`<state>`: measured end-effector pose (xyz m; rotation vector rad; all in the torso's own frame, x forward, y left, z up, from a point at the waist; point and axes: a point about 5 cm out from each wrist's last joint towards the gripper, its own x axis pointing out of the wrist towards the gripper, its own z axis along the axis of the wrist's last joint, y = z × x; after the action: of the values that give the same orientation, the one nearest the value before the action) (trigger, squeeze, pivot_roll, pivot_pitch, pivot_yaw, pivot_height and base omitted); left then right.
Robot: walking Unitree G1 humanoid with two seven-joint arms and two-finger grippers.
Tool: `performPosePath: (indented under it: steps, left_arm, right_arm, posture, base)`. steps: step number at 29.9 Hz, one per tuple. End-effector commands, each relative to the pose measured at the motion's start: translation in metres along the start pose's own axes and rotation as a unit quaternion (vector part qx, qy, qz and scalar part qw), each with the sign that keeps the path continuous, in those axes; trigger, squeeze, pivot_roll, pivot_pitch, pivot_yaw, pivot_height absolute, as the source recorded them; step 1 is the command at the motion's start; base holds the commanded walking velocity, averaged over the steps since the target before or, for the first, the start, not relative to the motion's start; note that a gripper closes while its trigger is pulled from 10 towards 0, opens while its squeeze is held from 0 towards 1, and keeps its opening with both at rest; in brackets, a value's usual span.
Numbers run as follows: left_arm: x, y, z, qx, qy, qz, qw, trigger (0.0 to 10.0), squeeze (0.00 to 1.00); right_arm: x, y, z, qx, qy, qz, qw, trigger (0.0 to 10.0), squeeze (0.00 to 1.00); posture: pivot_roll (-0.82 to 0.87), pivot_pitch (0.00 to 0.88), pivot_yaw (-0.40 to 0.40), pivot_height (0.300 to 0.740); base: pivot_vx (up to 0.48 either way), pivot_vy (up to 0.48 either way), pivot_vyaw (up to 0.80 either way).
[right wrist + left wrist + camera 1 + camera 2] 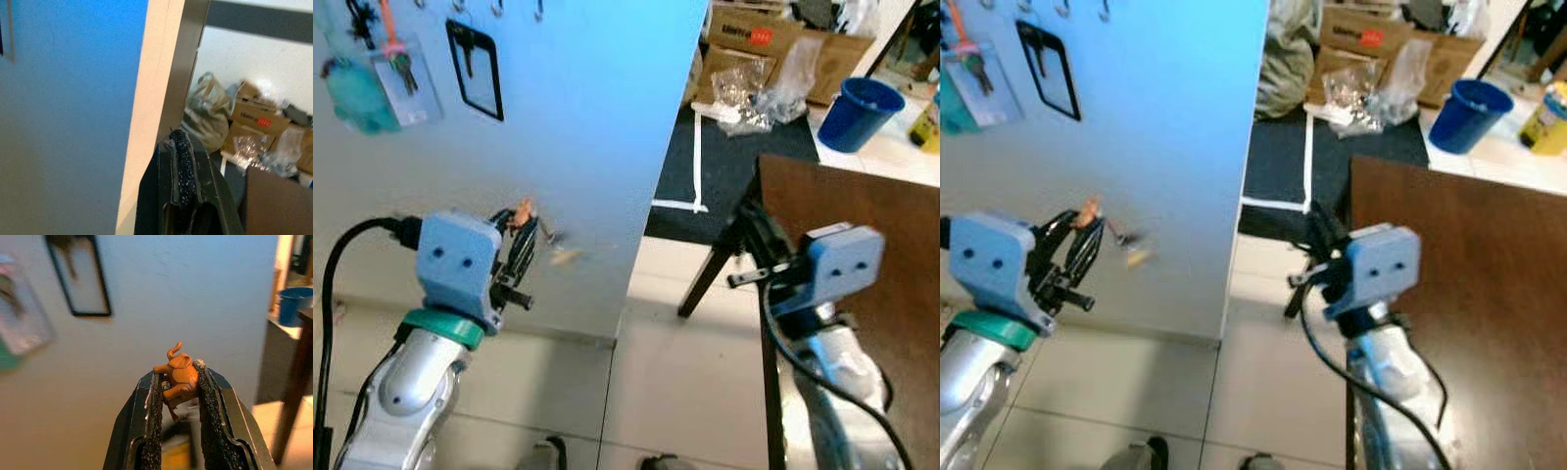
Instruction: Hang keys on a hook
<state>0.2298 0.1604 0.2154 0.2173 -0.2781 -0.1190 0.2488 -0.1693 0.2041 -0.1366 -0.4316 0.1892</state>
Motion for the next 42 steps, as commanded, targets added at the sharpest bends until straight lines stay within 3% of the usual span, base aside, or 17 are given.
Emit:
performPosePath:
  steps: [1,3,9,15,23,42]
  left_arm:
    - [0.002,0.012,-0.001,0.015,0.002,0.045,0.999,10.0,0.00]
    - [0.010,0.020,-0.002,0.021,-0.004,0.077,0.997,10.0,0.00]
    - [0.022,0.020,0.003,0.022,-0.015,0.085,0.996,10.0,0.00]
    - [0.018,0.024,0.004,0.029,-0.006,0.094,0.995,10.0,0.00]
    - [0.018,0.024,0.002,0.030,-0.008,0.107,0.994,10.0,0.00]
    - [0.021,0.023,0.003,0.029,-0.010,0.115,0.993,10.0,0.00]
  right_arm:
    - [-0.010,-0.015,-0.009,0.003,0.030,-0.034,0.999,10.0,0.00]
    - [-0.013,-0.023,-0.019,0.005,0.047,-0.065,0.997,10.0,0.00]
    - [-0.001,-0.015,-0.022,0.019,0.037,-0.067,0.997,10.0,0.00]
    - [-0.008,-0.008,-0.025,0.025,0.062,-0.046,0.997,10.0,0.00]
    - [-0.004,-0.006,-0.025,0.024,0.060,-0.034,0.997,10.0,0.00]
    - [-0.004,-0.003,-0.026,0.024,0.064,-0.024,0.997,10.0,0.00]
  posture:
    - [0.00,0.021,0.026,0.740]
    - [0.00,0.021,0.030,0.740]
    - [-0.01,0.011,0.037,0.740]
    - [0.00,0.011,0.040,0.740]
    - [0.01,0.013,0.032,0.740]
    - [0.01,0.023,0.028,0.740]
  base:
    - [0.000,0.000,0.00]
    - [0.000,0.000,0.00]
    - [0.000,0.000,0.00]
    - [0.000,0.000,0.00]
    - [0.000,0.000,0.00]
    - [0.381,0.000,0.00]
